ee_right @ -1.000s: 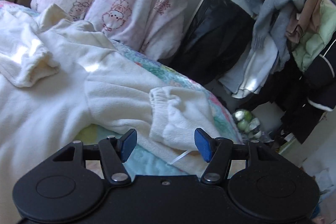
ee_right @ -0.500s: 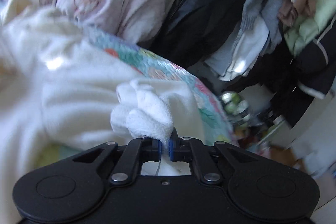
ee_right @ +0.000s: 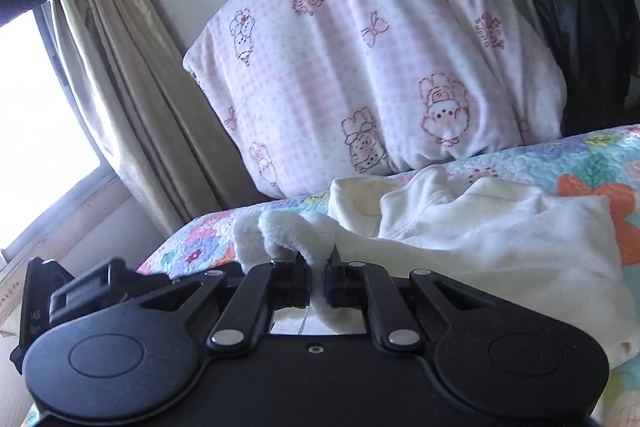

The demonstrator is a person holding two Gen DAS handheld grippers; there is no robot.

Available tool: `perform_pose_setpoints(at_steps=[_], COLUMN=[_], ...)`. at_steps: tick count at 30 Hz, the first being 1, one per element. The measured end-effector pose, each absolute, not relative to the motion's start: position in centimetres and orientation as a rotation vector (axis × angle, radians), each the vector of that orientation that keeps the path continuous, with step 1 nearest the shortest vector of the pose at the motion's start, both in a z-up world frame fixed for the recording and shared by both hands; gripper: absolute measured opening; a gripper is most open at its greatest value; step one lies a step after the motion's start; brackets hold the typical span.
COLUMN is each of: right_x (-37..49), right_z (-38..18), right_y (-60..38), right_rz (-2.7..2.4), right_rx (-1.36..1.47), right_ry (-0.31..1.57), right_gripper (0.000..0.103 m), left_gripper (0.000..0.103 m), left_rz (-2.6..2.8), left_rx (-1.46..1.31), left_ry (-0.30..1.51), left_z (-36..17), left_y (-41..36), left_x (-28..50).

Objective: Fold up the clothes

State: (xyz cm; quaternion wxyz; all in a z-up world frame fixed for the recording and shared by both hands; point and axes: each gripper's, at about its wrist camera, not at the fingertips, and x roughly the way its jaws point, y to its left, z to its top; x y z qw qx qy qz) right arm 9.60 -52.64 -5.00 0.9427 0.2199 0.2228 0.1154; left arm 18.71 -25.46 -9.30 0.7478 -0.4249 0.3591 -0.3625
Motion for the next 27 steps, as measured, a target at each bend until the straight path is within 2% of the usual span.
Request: perform_pose_setpoints(at_steps=[5, 10, 12, 14, 16, 17, 18, 19, 20, 24, 25, 26, 27], right_x=[8.6, 7.3, 7.0, 6.5, 6.2, 6.1, 6.1, 6.2, 6.2, 5.4, 5.0, 4.5, 4.1], right_z=[-6.8, -7.3, -7.7, -8.1, -8.2, -8.2, -8.3, -8.4, -8.5, -9.1, -9.2, -9.4, -9.5], right_y=[-50.5, -46.2, -46.2, -46.6, -46.7, -46.7, -46.3, -46.0, -45.7, -46.7, -47.4, -48.1, -49.1], right_rz=[0.230, 0.185, 0.192, 0.222, 0.245, 0.256, 0.264, 0.273, 0.280, 0.245, 0.218, 0.181, 0.125], right_rx=[0.426, 0.114, 0.149, 0.163, 0.132, 0.110, 0.073, 0.036, 0.003, 0.050, 0.077, 0.093, 0.100], right_ry=[0.448, 0.416, 0.423, 0.424, 0.435, 0.442, 0.454, 0.466, 0.480, 0.467, 0.458, 0.455, 0.449], right_gripper=[0.009, 0.010, 0.010, 0.010, 0.010, 0.010, 0.010, 0.010, 0.010, 0.013, 0.026, 0.046, 0.054], left_gripper=[0.075, 0.076, 0.078, 0.085, 0.084, 0.076, 0.062, 0.038, 0.029, 0.023, 0.021, 0.021, 0.021], left_rz=[-0.762, -0.746, -0.747, -0.722, -0.684, -0.673, -0.664, -0.655, -0.644, -0.619, -0.613, -0.607, -0.602], left_rx=[-1.071, -1.064, -1.102, -1.162, -1.172, -1.124, -1.061, -0.999, -0.940, -0.734, -0.683, -0.638, -0.610], left_ry=[0.877, 0.857, 0.885, 0.935, 0.961, 0.946, 0.922, 0.899, 0.882, 0.825, 0.810, 0.785, 0.747], left_z=[-12.1, -12.6, -13.4, -14.5, -15.0, -14.6, -14.0, -13.4, -12.7, -8.9, -7.9, -6.8, -5.8], left_y=[-23.6, -24.4, -24.7, -24.4, -24.3, -24.6, -25.0, -25.4, -25.9, -26.2, -26.2, -26.1, -25.7], left_x=[18.6, 17.8, 18.1, 18.5, 18.8, 18.6, 18.4, 18.1, 17.9, 18.6, 18.8, 19.1, 19.4])
